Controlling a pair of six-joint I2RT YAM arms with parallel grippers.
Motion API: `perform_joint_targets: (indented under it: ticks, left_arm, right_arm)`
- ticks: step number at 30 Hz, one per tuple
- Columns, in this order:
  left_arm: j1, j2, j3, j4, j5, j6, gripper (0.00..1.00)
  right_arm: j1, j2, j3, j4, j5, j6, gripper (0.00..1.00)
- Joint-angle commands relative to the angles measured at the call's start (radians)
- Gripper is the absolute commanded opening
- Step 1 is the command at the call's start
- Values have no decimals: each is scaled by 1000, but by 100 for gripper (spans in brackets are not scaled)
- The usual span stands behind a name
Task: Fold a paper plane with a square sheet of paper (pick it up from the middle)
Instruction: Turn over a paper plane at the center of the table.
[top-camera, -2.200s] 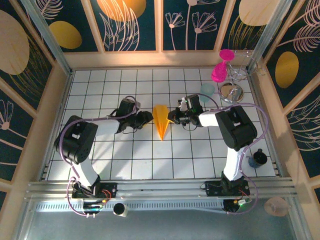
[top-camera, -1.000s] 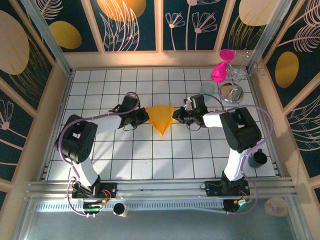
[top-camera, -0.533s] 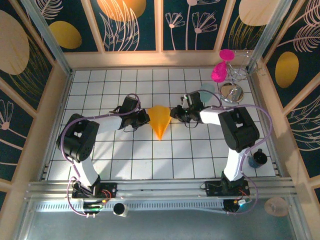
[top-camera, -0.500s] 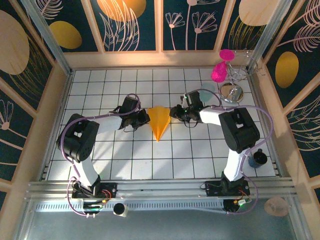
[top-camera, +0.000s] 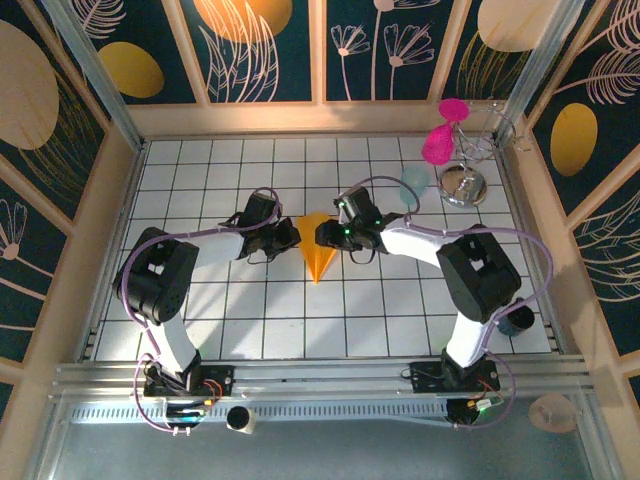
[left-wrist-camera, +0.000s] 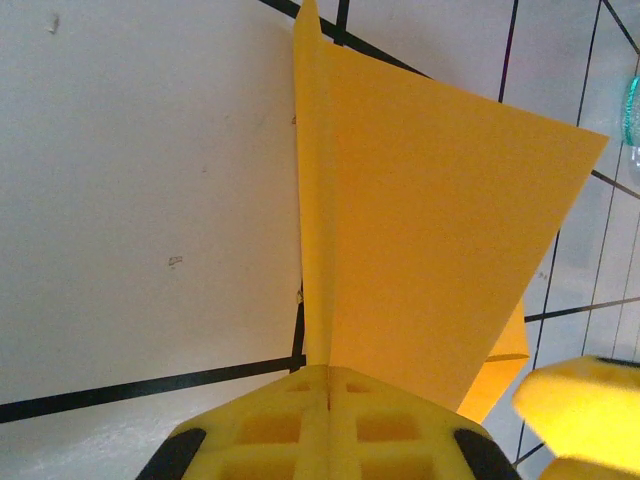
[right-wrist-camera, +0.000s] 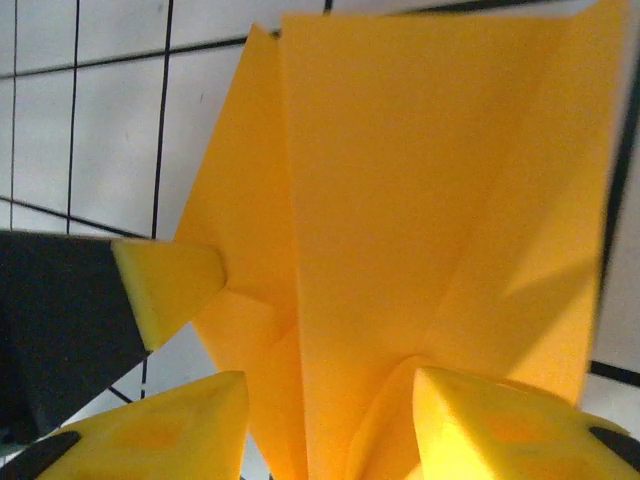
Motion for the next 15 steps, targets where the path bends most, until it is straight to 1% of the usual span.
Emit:
perform_joint_targets:
  ticks: [1, 4, 11, 15]
  left_arm:
    - [-3, 14, -13, 26, 21, -9, 2]
    - [-3, 12, -13, 27, 22, -10, 1]
    - [-3, 10, -6, 30, 31, -13, 1]
    - [-3, 12, -9, 33, 38, -17, 1]
  right_arm:
    - [23, 30, 41, -46, 23, 6, 50]
    - [42, 41, 55, -58, 18, 6, 54]
    - [73, 81, 89, -105, 23, 28, 54]
    - [90, 77, 101, -140, 78, 49, 54]
